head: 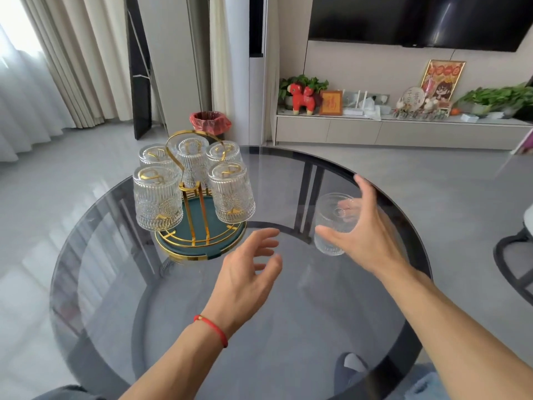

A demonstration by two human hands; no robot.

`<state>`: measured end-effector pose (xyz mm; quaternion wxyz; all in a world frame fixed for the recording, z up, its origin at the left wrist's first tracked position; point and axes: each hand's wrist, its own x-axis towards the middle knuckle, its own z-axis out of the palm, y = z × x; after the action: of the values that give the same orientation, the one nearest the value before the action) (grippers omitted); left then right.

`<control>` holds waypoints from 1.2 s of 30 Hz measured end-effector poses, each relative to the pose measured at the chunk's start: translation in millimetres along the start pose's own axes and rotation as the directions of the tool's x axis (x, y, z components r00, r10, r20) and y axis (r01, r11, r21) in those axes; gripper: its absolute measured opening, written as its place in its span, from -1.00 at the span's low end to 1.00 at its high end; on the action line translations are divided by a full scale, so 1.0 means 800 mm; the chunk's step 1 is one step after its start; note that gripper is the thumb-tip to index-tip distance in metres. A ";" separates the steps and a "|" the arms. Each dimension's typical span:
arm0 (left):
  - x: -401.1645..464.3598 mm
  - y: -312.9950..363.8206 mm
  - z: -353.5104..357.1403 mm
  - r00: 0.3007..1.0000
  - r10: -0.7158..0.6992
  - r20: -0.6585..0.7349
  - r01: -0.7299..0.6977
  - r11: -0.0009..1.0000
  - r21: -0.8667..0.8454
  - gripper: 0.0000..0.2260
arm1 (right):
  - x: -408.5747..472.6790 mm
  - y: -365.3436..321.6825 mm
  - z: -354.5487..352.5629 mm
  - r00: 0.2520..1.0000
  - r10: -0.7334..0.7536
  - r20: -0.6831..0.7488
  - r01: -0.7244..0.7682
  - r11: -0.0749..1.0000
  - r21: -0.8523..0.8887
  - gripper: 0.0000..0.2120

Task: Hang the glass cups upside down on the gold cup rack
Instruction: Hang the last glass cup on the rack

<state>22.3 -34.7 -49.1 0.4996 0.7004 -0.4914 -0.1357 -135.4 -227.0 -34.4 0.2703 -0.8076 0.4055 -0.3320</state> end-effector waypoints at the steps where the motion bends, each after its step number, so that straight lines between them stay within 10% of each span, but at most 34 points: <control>1: 0.000 0.002 -0.001 0.999 -0.029 0.021 0.030 0.998 -0.063 -0.64 | -0.007 -0.013 0.001 0.994 -0.080 0.081 0.080 0.997 0.000 0.16; 8: -0.005 0.006 -0.013 0.996 -0.087 -0.007 0.084 0.981 -0.177 -0.29 | -0.056 -0.088 0.051 0.796 -0.445 0.410 0.480 0.877 0.018 0.16; 11: -0.005 0.004 -0.033 0.968 -0.220 -0.118 0.167 0.923 -0.346 -0.28 | -0.056 -0.102 0.056 0.830 -0.356 0.428 0.301 0.934 0.193 0.14; 17: -0.003 0.005 -0.068 0.900 -0.437 0.009 0.255 0.508 -0.823 -0.40 | -0.060 -0.116 0.064 0.822 -0.065 0.566 -0.222 0.878 0.424 -0.30; 21: -0.005 0.008 -0.082 0.919 -0.393 0.018 0.203 0.435 -0.877 -0.40 | -0.059 -0.139 0.073 0.918 -0.103 0.384 -0.167 0.776 0.609 -0.45; 31: 0.005 -0.007 -0.104 0.825 -0.539 -0.166 0.242 0.604 -0.759 -0.86 | -0.018 -0.228 0.067 0.913 -0.408 -0.028 0.404 0.890 0.210 -0.39; 36: 0.003 -0.021 -0.104 0.860 -0.470 -0.196 0.444 0.881 -0.165 -0.80 | -0.006 -0.252 0.075 0.896 -0.443 0.017 0.441 0.895 0.073 -0.36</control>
<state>89.5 11.0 -24.0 0.5457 0.7782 -0.2412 -0.1961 4.0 -107.3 68.1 0.2214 -0.8745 0.1957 -0.3845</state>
